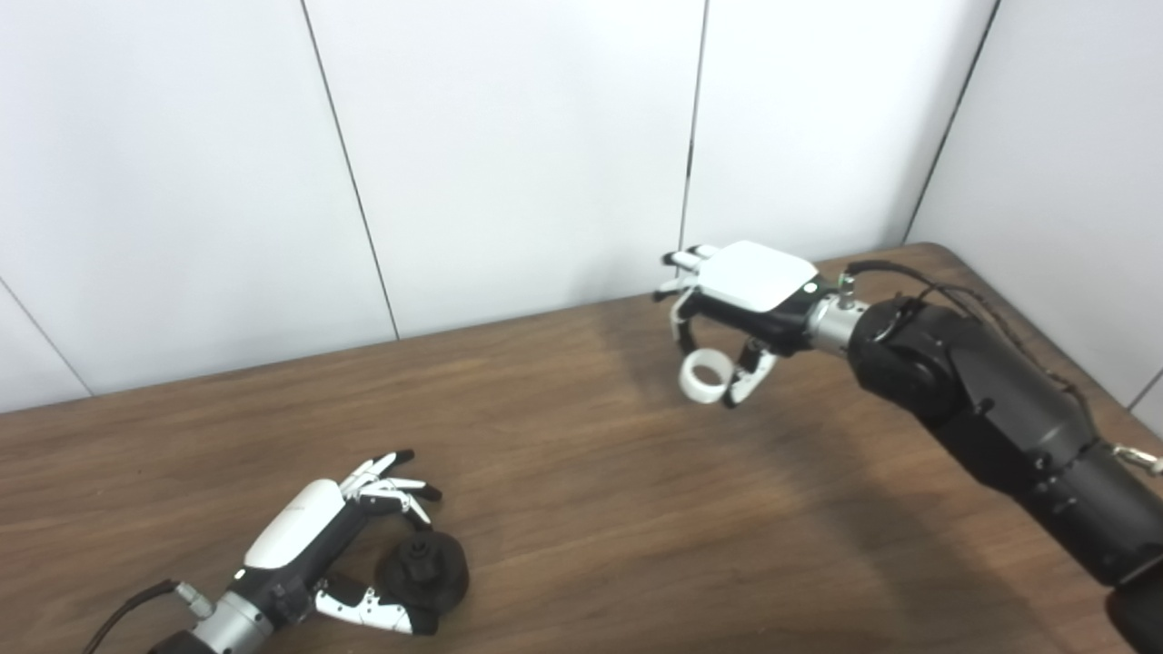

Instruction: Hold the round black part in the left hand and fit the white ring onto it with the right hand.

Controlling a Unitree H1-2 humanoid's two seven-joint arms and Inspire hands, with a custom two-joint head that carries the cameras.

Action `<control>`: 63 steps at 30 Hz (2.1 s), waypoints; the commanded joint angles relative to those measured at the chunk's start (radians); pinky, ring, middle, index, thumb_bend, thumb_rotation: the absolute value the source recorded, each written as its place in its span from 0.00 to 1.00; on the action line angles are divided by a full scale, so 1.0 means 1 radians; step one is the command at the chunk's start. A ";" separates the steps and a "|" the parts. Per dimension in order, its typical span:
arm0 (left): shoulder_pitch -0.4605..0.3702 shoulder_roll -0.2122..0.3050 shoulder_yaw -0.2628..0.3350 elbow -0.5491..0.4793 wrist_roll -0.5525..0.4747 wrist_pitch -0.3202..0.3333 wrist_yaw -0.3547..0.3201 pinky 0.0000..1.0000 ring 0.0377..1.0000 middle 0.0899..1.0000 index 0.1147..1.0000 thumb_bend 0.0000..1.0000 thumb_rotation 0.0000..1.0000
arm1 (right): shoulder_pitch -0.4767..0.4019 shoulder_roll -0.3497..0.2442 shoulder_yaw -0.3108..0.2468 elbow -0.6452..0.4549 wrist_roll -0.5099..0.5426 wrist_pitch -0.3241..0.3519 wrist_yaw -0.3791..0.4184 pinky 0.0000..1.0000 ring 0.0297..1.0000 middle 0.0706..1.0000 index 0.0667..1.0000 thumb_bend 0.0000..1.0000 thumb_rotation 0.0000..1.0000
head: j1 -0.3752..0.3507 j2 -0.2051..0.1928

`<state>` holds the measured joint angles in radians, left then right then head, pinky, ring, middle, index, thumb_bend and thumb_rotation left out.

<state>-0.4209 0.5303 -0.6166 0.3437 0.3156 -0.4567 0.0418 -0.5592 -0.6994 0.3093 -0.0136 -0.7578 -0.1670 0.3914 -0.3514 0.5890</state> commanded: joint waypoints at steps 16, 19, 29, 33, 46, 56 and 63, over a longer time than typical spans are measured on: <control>0.025 -0.090 0.082 -0.051 0.073 -0.013 -0.071 1.00 0.99 0.77 0.41 0.52 0.06 | -0.136 0.174 0.025 -0.218 0.139 -0.051 0.140 1.00 1.00 0.86 0.44 0.53 0.14 | 0.152 0.033; 0.034 -0.105 0.104 -0.065 0.093 -0.010 -0.089 1.00 1.00 0.77 0.41 0.52 0.06 | -0.157 0.198 0.040 -0.236 0.150 -0.053 0.173 1.00 1.00 0.86 0.44 0.53 0.14 | 0.176 0.038; 0.065 -0.165 0.169 -0.137 0.163 0.037 -0.160 1.00 1.00 0.77 0.41 0.52 0.06 | -0.173 0.222 0.059 -0.298 0.236 -0.051 0.261 1.00 1.00 0.86 0.44 0.53 0.14 | 0.270 0.080; 0.065 -0.182 0.184 -0.147 0.168 0.040 -0.184 1.00 1.00 0.78 0.41 0.52 0.06 | -0.164 0.229 0.057 -0.316 0.265 -0.068 0.268 1.00 1.00 0.85 0.44 0.53 0.14 | 0.292 0.092; 0.064 -0.229 0.210 -0.192 0.202 0.080 -0.234 1.00 1.00 0.78 0.41 0.52 0.07 | -0.130 0.235 0.076 -0.369 0.303 -0.067 0.301 1.00 1.00 0.85 0.44 0.53 0.14 | 0.352 0.125; 0.064 -0.231 0.232 -0.231 0.187 0.082 -0.269 1.00 1.00 0.78 0.41 0.52 0.06 | -0.102 0.225 0.070 -0.363 0.321 -0.088 0.313 1.00 1.00 0.86 0.44 0.52 0.15 | 0.362 0.152; 0.072 -0.226 0.253 -0.253 0.161 0.081 -0.297 1.00 0.99 0.78 0.41 0.52 0.06 | -0.082 0.219 0.069 -0.377 0.317 -0.079 0.330 1.00 1.00 0.87 0.44 0.52 0.15 | 0.357 0.161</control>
<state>-0.3287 0.2993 -0.3760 0.1322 0.5019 -0.3655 -0.2579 -0.6181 -0.4689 0.3965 -0.3591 -0.4559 -0.2436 0.7312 0.0046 0.7486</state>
